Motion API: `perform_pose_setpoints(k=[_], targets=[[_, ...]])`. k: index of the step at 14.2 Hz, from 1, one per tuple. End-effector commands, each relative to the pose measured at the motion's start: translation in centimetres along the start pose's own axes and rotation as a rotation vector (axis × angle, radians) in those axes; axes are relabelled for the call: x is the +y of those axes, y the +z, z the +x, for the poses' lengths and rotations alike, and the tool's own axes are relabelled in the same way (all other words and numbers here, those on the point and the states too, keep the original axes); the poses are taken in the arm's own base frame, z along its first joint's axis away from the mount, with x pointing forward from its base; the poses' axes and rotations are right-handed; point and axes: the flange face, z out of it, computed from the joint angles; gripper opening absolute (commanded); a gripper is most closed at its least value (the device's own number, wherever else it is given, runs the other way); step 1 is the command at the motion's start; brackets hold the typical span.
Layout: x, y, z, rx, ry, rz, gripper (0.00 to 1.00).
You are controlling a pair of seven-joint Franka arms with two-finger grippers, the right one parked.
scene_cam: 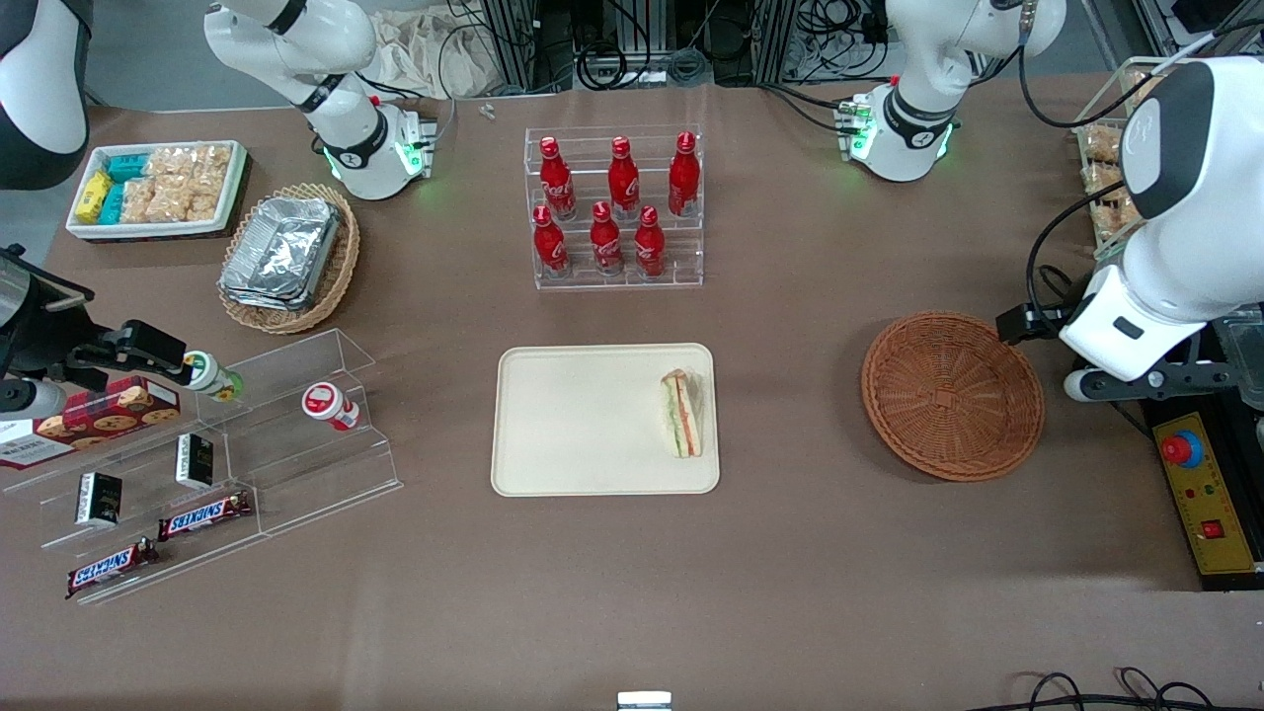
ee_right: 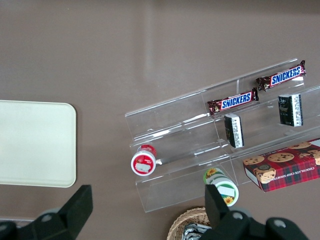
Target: Place sandwich from basket to tray
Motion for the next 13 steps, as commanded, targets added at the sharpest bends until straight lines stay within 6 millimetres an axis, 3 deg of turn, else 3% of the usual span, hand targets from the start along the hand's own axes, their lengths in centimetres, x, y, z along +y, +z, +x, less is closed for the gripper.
perform_pose_setpoints(k=[1, 2, 3, 4, 5, 10, 13], targets=[[-0.4, -0.6, -0.4, 0.001, -0.030, -0.009, 1.00], [-1.4, -0.6, -0.2, 0.001, -0.056, -0.016, 1.00], [-3.9, -0.4, 0.3, -0.002, -0.097, -0.037, 1.00], [-1.7, -1.3, 0.0, 0.015, -0.053, -0.040, 1.00], [-3.7, -1.3, 0.3, 0.014, -0.083, -0.057, 1.00], [-5.1, -2.4, 0.2, 0.024, -0.069, -0.096, 1.00], [-4.8, -2.3, 0.2, 0.022, -0.062, -0.096, 1.00]])
